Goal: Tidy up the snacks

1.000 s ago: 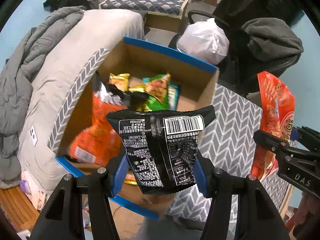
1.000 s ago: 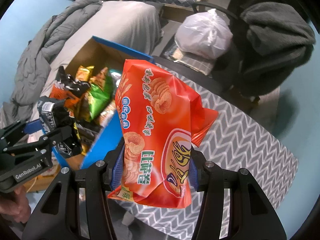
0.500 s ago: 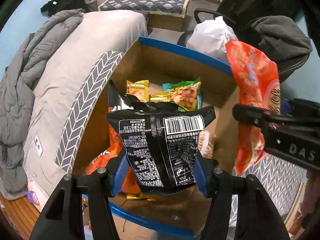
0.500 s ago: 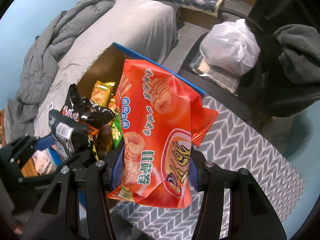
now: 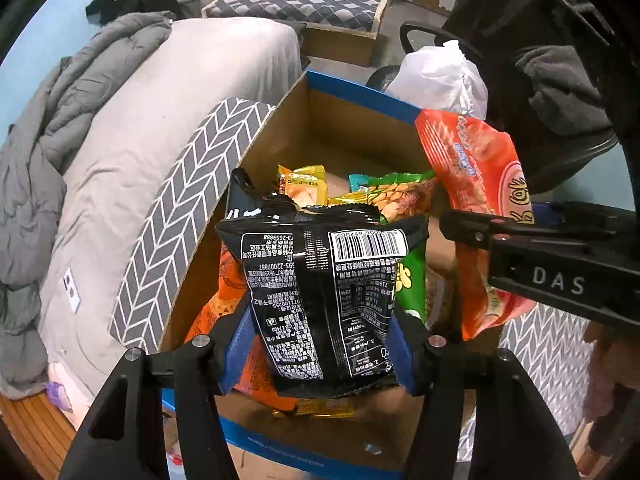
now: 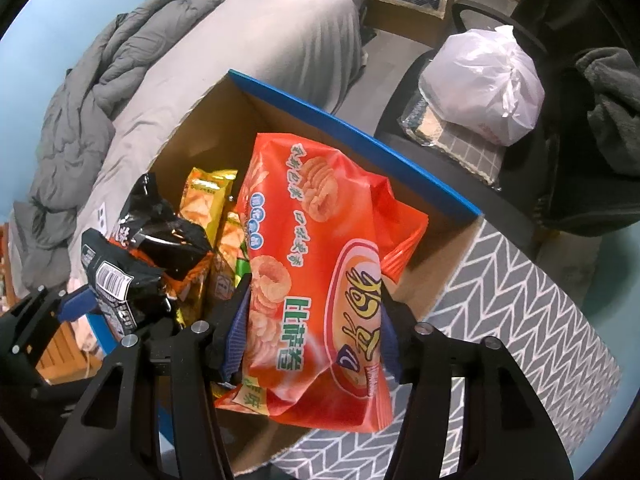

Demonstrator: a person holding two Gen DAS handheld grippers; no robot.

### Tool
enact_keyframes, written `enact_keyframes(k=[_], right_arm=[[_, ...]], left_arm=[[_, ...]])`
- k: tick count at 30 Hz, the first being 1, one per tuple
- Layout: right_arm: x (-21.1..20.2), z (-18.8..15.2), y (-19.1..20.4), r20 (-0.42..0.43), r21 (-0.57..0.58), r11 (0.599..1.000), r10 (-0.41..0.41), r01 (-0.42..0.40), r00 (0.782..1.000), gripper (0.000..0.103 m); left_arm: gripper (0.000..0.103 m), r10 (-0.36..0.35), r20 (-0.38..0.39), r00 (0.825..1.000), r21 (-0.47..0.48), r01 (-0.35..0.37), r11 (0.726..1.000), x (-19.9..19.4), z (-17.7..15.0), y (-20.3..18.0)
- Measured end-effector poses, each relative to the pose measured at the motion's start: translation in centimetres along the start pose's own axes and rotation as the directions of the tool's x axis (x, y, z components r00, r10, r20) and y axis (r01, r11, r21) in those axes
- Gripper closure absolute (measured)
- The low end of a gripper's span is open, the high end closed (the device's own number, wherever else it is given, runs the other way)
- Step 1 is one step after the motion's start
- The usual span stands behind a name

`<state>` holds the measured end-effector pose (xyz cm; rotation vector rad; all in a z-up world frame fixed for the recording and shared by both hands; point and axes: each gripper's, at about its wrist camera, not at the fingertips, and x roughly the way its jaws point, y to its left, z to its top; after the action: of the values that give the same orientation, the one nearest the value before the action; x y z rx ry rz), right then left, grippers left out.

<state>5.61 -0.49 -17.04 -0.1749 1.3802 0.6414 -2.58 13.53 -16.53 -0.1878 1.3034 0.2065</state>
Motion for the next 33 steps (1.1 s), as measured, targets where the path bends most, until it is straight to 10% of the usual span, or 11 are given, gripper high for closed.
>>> enact_keyframes(k=[33], right_arm=[[-14.4, -3.6, 0.8, 0.238, 0.054, 0.996, -0.088, 0.077, 0.967, 0.025]], left_arm=[[0.016, -0.043, 0.146, 0.988, 0.011, 0.042, 0.999, -12.1, 0.1, -1.5]])
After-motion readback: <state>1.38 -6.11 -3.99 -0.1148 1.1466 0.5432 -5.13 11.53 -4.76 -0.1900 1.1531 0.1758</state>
